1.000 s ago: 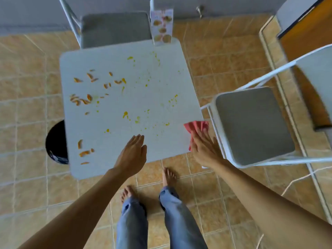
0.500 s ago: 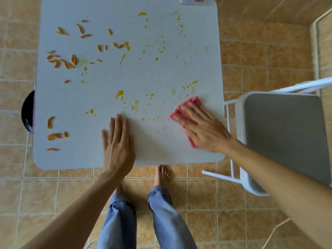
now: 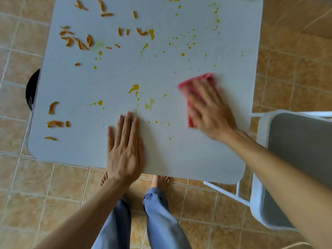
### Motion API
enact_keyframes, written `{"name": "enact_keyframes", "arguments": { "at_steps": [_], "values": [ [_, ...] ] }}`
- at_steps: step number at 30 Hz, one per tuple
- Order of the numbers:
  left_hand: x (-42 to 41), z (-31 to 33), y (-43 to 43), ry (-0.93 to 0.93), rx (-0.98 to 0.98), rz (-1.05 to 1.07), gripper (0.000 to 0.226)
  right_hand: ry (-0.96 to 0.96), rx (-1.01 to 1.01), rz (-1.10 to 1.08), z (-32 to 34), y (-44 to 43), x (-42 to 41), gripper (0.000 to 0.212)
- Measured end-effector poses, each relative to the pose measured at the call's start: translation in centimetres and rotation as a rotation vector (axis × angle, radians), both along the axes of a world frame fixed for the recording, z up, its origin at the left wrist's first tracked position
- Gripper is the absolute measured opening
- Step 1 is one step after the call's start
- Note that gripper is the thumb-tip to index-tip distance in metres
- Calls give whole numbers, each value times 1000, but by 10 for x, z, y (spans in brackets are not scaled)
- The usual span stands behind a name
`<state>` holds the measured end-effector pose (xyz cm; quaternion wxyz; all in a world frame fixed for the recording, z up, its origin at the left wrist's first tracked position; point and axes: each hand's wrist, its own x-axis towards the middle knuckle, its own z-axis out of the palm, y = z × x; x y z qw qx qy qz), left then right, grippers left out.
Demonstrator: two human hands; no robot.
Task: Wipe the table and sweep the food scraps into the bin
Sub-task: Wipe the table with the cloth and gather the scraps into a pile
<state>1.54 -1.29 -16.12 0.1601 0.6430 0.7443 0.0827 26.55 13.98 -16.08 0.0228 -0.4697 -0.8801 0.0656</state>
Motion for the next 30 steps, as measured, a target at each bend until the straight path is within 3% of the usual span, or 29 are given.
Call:
{"name": "enact_keyframes", "arguments": {
  "at_steps": [2,3,4,7,9,13,16,18,21,24,27,30],
  "values": [
    [-1,-1,0,0,9,14,56,45,23,-425,-2,5,-19,53],
    [0,-1,-1,-3,9,17,56,64,36,-522,-2,-4,-38,53],
    [-1,-2,-2,-6,11,20,56,88,39,-500,-3,-19,-56,53],
    [-3,-3,-3,-14,6,17,55,109,-80,-6,5,-93,-80,52],
    [-5,0,-2,-39,6,2,55,68,-128,87,12,-119,-61,52],
    [-15,10,-4,-136,21,35,59,88,-40,-321,8,-116,-39,49],
    [-33,15,-15,-142,40,115,60,153,35,-557,-4,-93,-82,48],
    [-48,17,-24,-135,74,154,58,229,33,-523,-9,-80,-124,51],
    [-60,16,-36,-129,101,228,54,251,-30,-256,-4,-97,-168,56],
    [-66,14,-45,-125,111,281,53,223,-141,-59,8,-148,-154,56],
    [-73,5,-58,-111,97,285,62,186,-162,-214,12,-173,-99,56],
    [-71,0,-60,-87,54,305,74,153,-37,-558,5,-171,-93,50]
  ]
}}
